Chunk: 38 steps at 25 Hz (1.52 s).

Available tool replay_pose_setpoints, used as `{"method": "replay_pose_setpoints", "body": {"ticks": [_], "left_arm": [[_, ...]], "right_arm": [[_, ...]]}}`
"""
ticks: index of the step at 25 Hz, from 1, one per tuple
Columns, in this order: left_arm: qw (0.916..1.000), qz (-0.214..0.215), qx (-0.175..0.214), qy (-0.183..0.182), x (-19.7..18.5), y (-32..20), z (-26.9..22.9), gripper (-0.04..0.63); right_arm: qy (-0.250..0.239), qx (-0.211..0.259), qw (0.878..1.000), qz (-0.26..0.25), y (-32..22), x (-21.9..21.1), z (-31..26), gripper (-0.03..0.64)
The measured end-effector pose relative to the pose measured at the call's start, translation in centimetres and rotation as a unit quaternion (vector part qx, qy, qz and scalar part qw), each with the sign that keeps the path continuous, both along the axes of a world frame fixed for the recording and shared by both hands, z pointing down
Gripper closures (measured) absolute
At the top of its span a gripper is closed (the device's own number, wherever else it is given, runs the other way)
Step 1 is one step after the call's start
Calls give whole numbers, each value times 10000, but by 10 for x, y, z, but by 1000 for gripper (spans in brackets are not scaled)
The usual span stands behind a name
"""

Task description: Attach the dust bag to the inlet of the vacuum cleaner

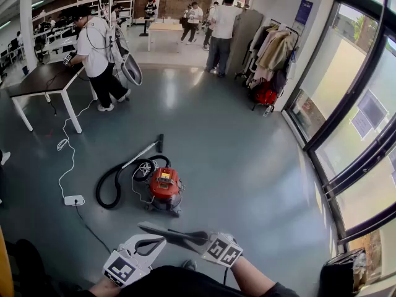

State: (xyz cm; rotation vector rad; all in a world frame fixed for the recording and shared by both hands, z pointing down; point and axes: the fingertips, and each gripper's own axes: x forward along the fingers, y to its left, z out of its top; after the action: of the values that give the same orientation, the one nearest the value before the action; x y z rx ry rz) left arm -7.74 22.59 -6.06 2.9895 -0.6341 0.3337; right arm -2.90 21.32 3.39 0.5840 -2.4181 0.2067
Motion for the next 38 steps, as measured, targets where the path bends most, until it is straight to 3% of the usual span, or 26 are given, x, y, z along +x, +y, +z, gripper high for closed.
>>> {"method": "replay_pose_setpoints", "body": {"ticks": [15,22,38], "left_arm": [[10000,-18,-10,-54,0,1,5,578],[10000,-57,11,-79,0,3,6,578],[9965,-710,39,-431,28,-16,-1,578]], "right_arm": [[4,-25,10000,23,1,0,3,591],[-226,-69,9997,54,3,-1,2,589],[-230,-216,9984,-468,-5,35,24,591]]}}
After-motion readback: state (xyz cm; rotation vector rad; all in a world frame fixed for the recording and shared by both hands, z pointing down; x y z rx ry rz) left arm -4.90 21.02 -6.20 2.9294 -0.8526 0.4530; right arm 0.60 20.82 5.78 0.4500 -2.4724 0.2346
